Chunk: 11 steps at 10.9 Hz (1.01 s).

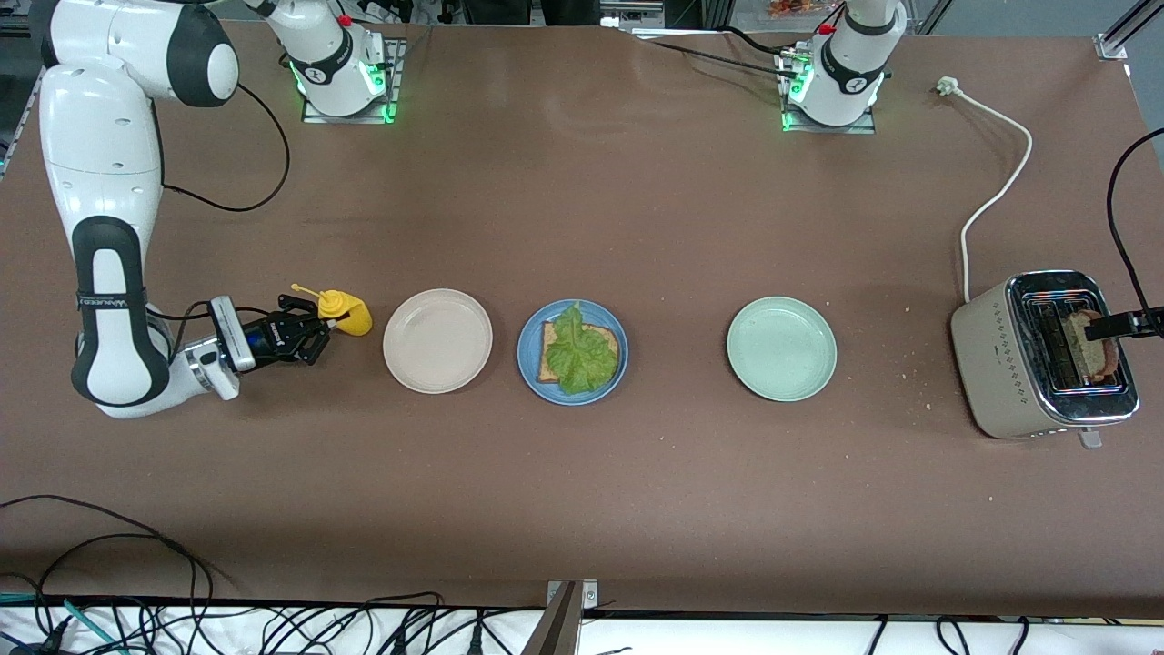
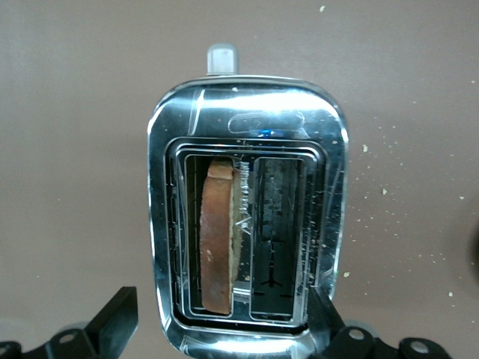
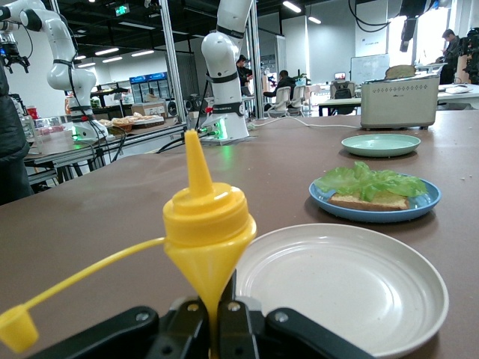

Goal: Make sandwich in blue plate with both arms
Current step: 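Release the bottle with the right gripper while the left gripper grasps the toast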

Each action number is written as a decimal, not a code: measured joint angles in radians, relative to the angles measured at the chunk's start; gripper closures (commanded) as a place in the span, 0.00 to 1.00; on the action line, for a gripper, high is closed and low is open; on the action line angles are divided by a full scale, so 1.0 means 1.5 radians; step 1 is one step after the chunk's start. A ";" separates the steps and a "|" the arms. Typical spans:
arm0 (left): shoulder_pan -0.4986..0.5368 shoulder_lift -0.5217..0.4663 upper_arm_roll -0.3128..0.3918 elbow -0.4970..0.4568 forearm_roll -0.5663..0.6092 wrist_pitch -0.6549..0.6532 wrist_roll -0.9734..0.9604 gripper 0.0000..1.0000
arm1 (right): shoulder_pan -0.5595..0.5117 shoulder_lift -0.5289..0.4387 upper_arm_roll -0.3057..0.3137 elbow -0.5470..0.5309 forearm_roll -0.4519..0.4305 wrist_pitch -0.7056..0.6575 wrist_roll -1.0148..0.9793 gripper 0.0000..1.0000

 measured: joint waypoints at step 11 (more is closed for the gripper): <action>0.015 0.052 -0.001 -0.001 0.000 0.038 0.001 1.00 | -0.010 0.028 0.001 0.002 0.042 0.004 -0.032 0.00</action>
